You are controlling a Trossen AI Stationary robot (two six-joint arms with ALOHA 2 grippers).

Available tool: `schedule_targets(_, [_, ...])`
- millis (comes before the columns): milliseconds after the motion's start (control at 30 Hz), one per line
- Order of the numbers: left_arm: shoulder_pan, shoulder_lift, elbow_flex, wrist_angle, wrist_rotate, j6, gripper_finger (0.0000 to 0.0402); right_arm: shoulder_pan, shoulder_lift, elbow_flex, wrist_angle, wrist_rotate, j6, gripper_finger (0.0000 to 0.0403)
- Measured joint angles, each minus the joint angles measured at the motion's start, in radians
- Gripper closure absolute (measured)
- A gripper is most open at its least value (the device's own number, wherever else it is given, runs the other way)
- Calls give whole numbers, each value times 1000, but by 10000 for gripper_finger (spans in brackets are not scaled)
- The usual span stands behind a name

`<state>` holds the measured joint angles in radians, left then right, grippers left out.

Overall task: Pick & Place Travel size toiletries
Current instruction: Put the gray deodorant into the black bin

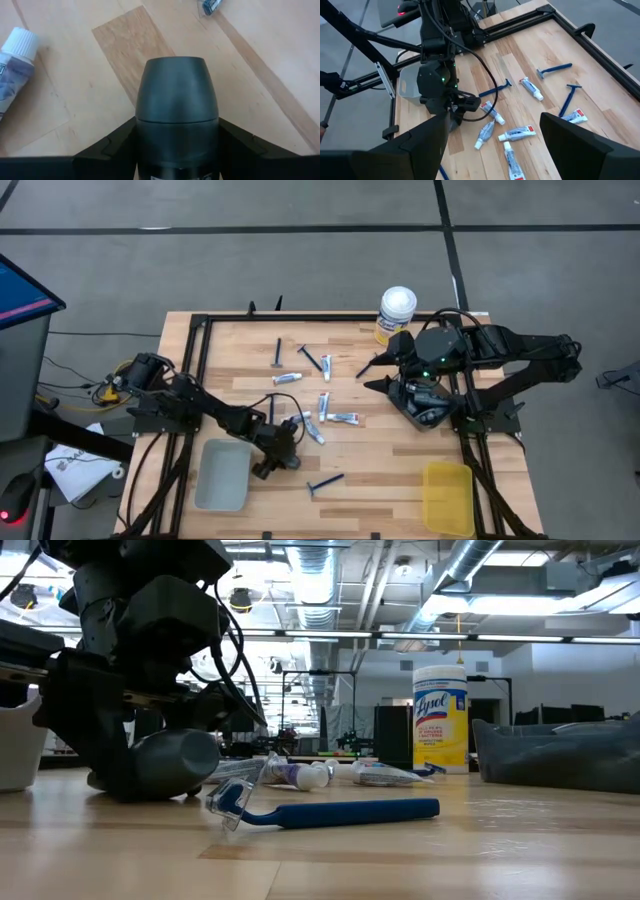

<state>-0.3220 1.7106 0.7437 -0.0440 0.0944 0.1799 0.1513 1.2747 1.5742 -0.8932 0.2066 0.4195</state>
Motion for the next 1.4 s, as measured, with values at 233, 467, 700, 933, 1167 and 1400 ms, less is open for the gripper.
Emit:
schedule_targets(233, [41,-56,-6,-69,-25,30,199,0,0,0,0,0,13,101])
schedule_targets(467, [97,-191,-5,-90,-16,26,199,22,0,0,-3,-9,1,101])
schedule_targets(700, [192,-399,-4,-81,-45,-58,199,32,0,0,-2,4,-35,101])
schedule_targets(933, [308,-653,-4,76,-52,-183,199,16,8,-59,190,8,-125,101])
schedule_targets(1167, [342,-781,0,349,-54,-251,199,-27,19,-185,617,11,-289,101])
schedule_targets(1400, [334,-722,-3,397,-87,-249,199,-61,125,-133,743,-21,-389,101])
